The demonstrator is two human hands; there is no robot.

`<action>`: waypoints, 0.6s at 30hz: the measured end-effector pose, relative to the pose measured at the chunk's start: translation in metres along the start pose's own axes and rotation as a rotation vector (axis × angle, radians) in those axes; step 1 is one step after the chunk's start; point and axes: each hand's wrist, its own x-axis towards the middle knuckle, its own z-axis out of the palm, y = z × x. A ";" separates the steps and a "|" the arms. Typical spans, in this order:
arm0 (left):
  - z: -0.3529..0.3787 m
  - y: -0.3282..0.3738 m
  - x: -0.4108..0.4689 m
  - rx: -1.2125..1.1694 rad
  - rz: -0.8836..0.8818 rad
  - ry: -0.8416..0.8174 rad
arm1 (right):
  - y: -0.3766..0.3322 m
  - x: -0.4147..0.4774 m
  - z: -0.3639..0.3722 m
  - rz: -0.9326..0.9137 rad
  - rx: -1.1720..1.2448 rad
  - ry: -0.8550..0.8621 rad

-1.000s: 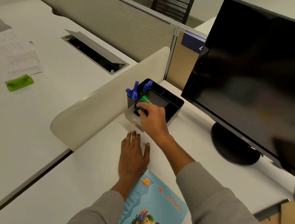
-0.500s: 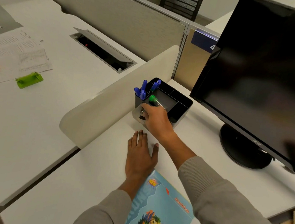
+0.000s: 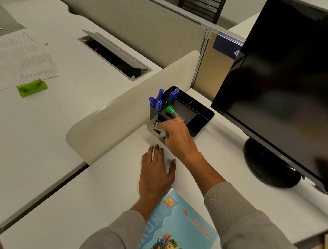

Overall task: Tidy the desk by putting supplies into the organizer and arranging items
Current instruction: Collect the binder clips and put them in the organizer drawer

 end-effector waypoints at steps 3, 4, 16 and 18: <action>0.000 0.000 0.000 -0.002 0.001 -0.004 | -0.002 0.002 0.002 0.022 -0.081 -0.093; 0.000 0.000 0.000 -0.001 0.004 -0.004 | -0.002 0.004 0.001 0.026 -0.131 -0.113; 0.000 -0.001 0.001 0.035 0.027 0.007 | -0.012 0.003 -0.003 -0.031 -0.284 -0.030; 0.001 -0.001 0.001 0.042 0.027 0.005 | -0.011 0.002 -0.003 0.001 -0.262 -0.012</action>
